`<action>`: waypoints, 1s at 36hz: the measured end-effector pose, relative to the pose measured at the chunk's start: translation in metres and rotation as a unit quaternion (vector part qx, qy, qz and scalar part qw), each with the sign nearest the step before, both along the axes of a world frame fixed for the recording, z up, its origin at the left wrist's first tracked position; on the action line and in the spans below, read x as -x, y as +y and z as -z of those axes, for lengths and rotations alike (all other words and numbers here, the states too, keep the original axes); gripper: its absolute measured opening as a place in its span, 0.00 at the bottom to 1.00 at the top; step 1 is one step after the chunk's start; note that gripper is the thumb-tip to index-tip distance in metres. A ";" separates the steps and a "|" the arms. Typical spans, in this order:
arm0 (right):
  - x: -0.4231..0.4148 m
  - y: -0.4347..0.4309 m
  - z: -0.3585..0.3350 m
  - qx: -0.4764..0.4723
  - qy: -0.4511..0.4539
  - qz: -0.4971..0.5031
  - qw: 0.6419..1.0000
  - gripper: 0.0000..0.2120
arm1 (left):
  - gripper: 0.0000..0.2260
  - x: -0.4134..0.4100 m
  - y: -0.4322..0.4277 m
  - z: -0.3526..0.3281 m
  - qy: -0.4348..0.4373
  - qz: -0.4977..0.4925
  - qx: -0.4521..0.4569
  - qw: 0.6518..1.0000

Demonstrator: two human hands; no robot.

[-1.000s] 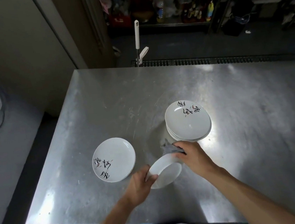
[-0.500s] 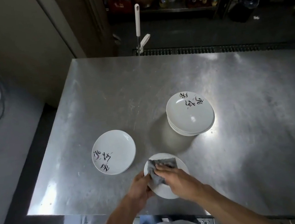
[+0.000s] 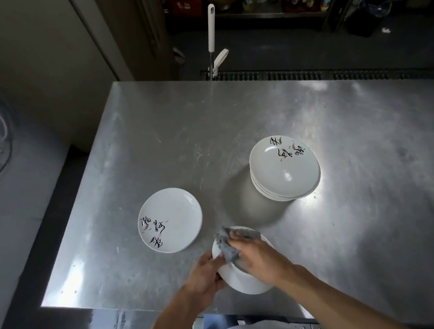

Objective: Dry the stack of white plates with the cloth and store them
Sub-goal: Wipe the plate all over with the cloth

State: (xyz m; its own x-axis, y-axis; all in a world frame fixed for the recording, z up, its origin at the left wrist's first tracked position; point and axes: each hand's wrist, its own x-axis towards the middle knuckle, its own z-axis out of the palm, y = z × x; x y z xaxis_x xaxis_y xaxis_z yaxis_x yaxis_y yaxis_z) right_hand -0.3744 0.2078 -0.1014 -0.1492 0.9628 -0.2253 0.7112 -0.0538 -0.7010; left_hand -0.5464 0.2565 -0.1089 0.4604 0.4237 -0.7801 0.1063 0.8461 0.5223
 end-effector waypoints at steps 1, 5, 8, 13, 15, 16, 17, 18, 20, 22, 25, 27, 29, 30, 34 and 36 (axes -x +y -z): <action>0.001 -0.004 -0.003 -0.002 0.024 -0.019 1.000 0.26 | 0.10 0.001 0.001 0.001 0.000 -0.001 -0.003 1.000; -0.013 -0.032 -0.003 0.024 0.067 -0.007 0.997 0.28 | 0.11 0.005 0.004 0.003 0.000 -0.014 0.000 1.000; -0.026 -0.041 0.000 0.042 0.053 0.037 0.997 0.27 | 0.12 0.004 0.004 -0.001 0.004 -0.023 0.001 1.000; -0.020 -0.021 0.000 0.077 0.038 0.228 0.970 0.22 | 0.15 -0.001 0.005 -0.012 0.016 0.027 -0.044 0.999; -0.009 -0.010 -0.003 0.061 0.041 0.235 0.969 0.23 | 0.16 -0.004 0.006 -0.017 0.012 0.044 -0.052 0.998; -0.003 -0.005 -0.005 0.038 0.041 0.206 0.977 0.24 | 0.16 -0.005 0.008 -0.019 0.012 0.048 -0.055 0.997; 0.001 -0.003 -0.007 0.010 0.041 0.154 0.987 0.26 | 0.17 -0.005 0.009 -0.021 0.013 0.054 -0.060 0.997; 0.004 -0.003 -0.008 -0.013 0.043 0.093 0.995 0.27 | 0.18 -0.005 0.010 -0.023 0.013 0.063 -0.066 0.996; 0.001 -0.003 -0.006 -0.019 0.050 0.032 0.998 0.27 | 0.18 -0.001 0.012 -0.023 0.016 0.077 -0.077 0.994; -0.010 0.000 -0.004 0.018 0.036 0.097 0.994 0.28 | 0.16 0.002 0.015 -0.023 0.025 0.074 -0.074 0.994; -0.016 0.002 -0.005 0.049 0.014 0.147 0.988 0.27 | 0.21 0.003 0.016 -0.023 0.035 0.064 -0.075 0.995; -0.007 -0.002 -0.007 0.005 0.039 0.058 0.998 0.28 | 0.20 0.002 0.013 -0.023 0.033 0.075 -0.077 0.994; -0.002 -0.006 -0.008 -0.001 0.065 0.002 0.998 0.28 | 0.17 0.002 0.009 -0.020 0.034 0.084 -0.080 0.993; -0.004 -0.005 -0.007 0.003 0.064 0.018 0.998 0.28 | 0.16 0.001 0.007 -0.020 0.036 0.083 -0.079 0.993; -0.010 0.002 -0.008 0.010 0.034 0.122 0.992 0.26 | 0.15 -0.002 0.007 -0.021 0.031 0.074 -0.072 0.994; -0.005 -0.002 -0.009 -0.007 0.036 0.052 0.998 0.25 | 0.16 -0.004 0.006 -0.021 0.036 0.078 -0.074 0.994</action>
State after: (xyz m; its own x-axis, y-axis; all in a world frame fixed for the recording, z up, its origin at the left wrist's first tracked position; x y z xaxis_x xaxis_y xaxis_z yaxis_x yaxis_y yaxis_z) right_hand -0.3698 0.2056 -0.0921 -0.0641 0.9768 -0.2044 0.6499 -0.1146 -0.7513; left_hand -0.5428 0.2629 -0.0877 0.4743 0.4651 -0.7475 0.2713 0.7305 0.6267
